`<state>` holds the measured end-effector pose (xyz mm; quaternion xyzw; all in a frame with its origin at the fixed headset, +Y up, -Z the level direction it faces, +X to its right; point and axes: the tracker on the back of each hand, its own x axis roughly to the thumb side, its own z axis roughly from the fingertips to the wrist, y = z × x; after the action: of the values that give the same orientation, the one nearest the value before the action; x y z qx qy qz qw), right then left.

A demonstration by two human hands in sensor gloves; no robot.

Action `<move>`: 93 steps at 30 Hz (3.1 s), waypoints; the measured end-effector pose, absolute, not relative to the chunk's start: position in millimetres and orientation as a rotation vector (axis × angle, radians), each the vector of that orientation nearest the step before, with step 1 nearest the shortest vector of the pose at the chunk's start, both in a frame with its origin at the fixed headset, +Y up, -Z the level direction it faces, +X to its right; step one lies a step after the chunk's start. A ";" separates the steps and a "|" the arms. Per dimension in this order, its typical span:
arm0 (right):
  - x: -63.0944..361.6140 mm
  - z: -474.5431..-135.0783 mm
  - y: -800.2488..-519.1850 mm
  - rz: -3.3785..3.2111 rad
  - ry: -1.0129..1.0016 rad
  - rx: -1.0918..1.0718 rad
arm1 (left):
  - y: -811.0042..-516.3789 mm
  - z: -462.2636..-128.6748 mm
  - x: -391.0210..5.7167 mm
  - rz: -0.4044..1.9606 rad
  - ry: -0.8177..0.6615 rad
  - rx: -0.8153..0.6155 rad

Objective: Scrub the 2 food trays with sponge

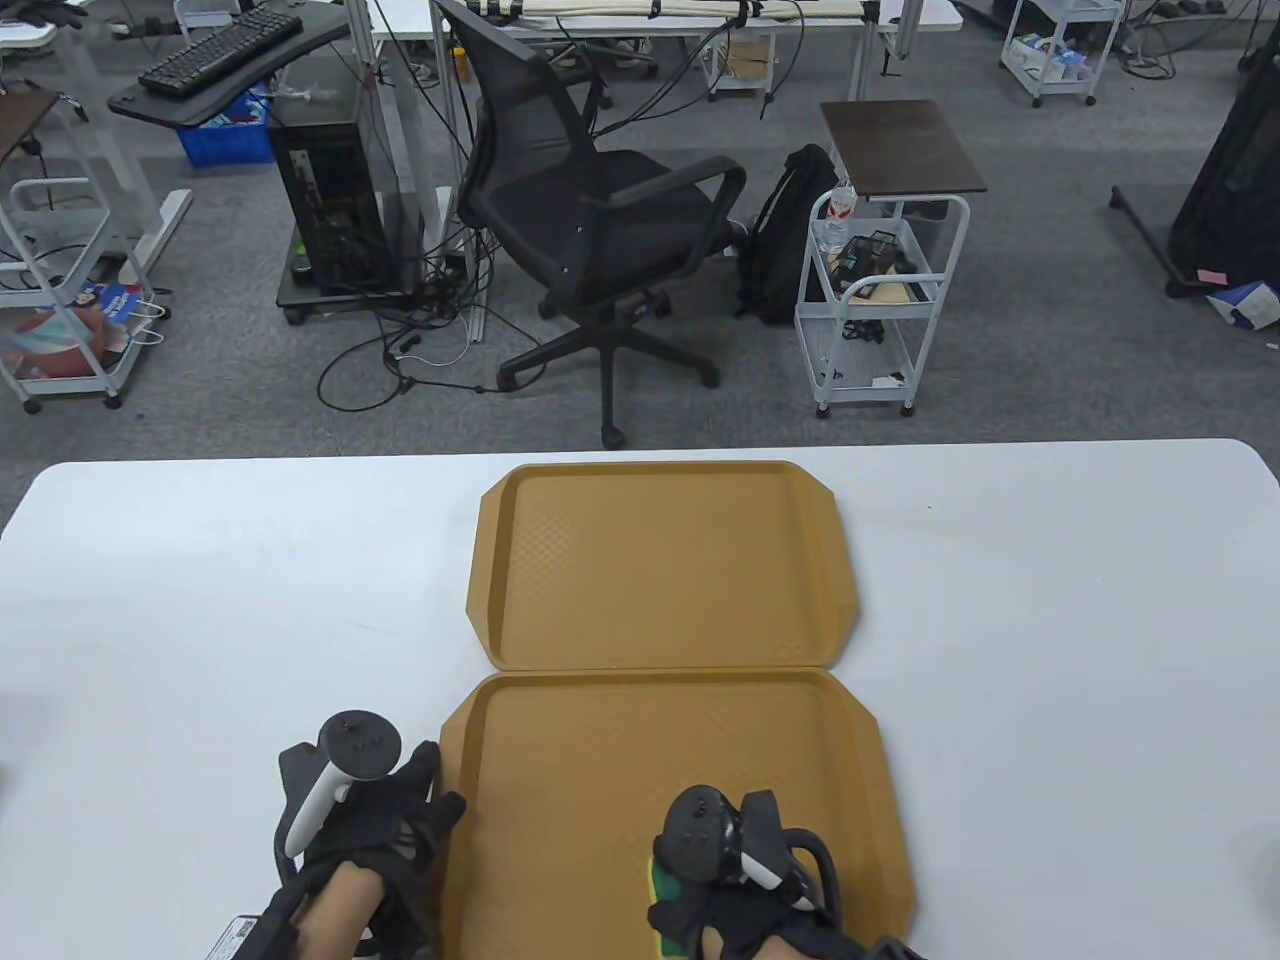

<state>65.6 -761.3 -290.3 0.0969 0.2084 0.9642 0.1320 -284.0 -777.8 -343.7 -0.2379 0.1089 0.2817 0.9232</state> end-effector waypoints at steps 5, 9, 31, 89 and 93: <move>110.3 -288.8 -758.7 2.833 0.602 0.192 | -777.8 -343.7 -283.9 0.576 0.226 -0.490; 135.5 -284.3 -755.1 2.896 0.581 0.149 | -777.8 -343.7 -283.8 0.576 0.227 -0.490; 127.9 -319.1 -753.9 3.338 0.096 0.096 | -778.4 -343.8 -283.4 0.568 0.228 -0.487; -76.9 -371.0 -767.7 2.811 0.307 0.389 | -778.8 -343.3 -283.1 0.572 0.223 -0.488; -87.8 -369.7 -769.9 2.790 0.294 0.398 | -778.8 -343.3 -283.1 0.572 0.223 -0.488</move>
<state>-87.8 -769.9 -369.7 0.1387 0.1026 0.9730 0.1536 -283.1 -778.8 -343.3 -0.2379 0.1087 0.2790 0.9240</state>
